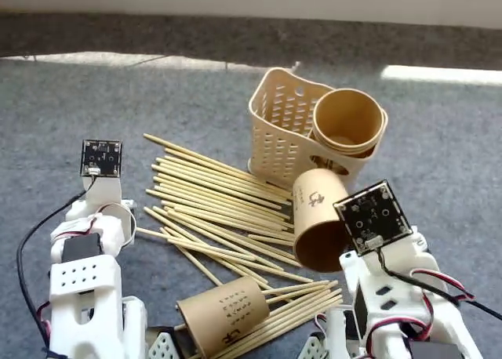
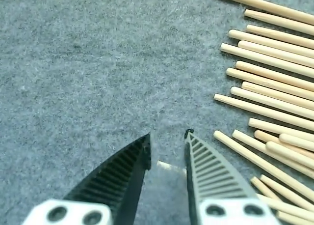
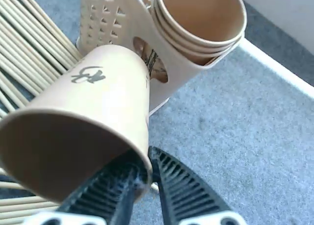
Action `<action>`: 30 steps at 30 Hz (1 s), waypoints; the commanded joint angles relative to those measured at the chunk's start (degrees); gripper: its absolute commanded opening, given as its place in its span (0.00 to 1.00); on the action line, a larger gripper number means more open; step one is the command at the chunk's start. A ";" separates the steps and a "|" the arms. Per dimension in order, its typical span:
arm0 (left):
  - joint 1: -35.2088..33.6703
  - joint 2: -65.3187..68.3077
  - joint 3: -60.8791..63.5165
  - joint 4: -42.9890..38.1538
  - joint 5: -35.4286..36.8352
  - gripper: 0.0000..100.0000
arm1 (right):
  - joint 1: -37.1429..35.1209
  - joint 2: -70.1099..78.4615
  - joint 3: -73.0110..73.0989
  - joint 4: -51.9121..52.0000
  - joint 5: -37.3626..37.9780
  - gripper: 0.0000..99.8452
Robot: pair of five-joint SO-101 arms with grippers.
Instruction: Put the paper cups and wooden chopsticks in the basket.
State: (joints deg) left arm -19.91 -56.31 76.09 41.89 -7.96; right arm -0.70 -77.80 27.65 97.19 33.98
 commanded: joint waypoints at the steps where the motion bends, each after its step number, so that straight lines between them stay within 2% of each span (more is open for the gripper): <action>1: -0.66 -1.36 -0.22 -0.97 0.18 0.13 | 0.31 1.10 -6.46 -0.04 -3.87 0.01; 9: -0.66 -1.36 -0.22 -0.97 0.18 0.13 | 0.48 1.10 -16.31 -4.18 -8.18 0.01; 18: -0.66 -1.36 -0.22 -0.97 0.18 0.13 | 0.57 1.19 -16.57 -15.96 -10.55 0.01; 22: -0.66 -1.36 -0.22 -0.97 0.18 0.13 | 0.66 4.62 -16.75 -17.10 -10.55 0.01; 30: -0.66 -1.36 -0.22 -0.97 0.18 0.13 | 7.78 16.57 -17.80 -17.63 -10.55 0.01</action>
State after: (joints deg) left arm -19.91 -56.31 76.09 41.89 -7.96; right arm 4.22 -65.32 12.70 81.45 24.04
